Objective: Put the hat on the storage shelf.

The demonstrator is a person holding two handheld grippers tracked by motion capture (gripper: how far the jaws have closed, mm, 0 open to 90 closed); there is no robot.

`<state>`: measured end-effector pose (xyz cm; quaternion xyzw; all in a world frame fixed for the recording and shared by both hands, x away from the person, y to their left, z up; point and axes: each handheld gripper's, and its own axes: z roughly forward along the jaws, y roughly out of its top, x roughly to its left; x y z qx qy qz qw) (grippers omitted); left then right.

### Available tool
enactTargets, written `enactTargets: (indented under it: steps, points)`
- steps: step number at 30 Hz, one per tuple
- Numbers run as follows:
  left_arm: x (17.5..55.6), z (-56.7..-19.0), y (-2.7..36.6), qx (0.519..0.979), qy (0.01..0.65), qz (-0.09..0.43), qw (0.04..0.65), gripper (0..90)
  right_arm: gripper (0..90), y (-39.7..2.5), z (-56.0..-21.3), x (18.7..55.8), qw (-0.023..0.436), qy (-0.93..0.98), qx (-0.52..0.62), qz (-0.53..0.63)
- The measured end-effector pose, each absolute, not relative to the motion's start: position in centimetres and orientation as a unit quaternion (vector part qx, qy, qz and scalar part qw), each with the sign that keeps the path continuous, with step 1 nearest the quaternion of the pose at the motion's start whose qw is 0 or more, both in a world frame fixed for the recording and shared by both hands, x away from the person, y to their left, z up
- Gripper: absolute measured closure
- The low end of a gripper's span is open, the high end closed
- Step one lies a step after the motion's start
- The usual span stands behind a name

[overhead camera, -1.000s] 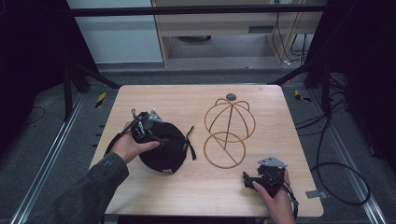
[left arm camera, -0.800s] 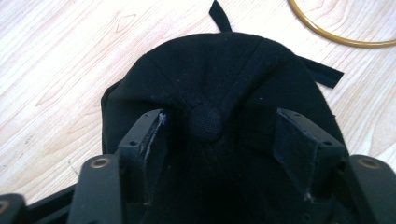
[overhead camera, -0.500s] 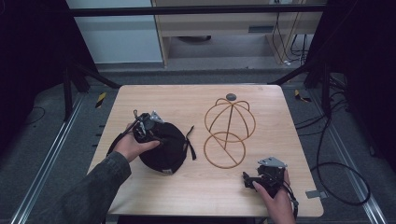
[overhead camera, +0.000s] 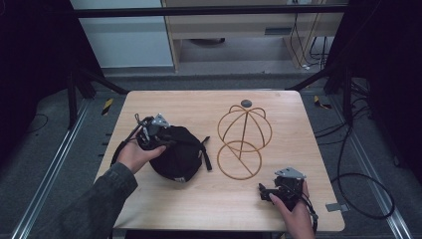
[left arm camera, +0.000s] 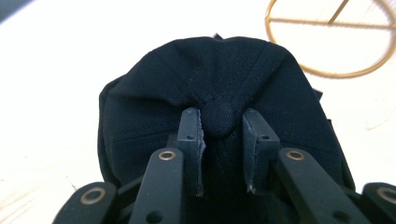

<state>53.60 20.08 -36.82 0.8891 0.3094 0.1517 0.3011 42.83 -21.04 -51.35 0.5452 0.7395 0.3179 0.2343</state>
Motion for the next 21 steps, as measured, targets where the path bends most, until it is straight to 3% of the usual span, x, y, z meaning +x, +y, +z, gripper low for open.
enactTargets:
  steps: [21]
  points:
    - [52.0,-33.5,20.5,0.878,0.295,0.164,0.339,72.5,0.4,-21.0,-51.3,42.8,0.234,0.739,0.545,0.318]
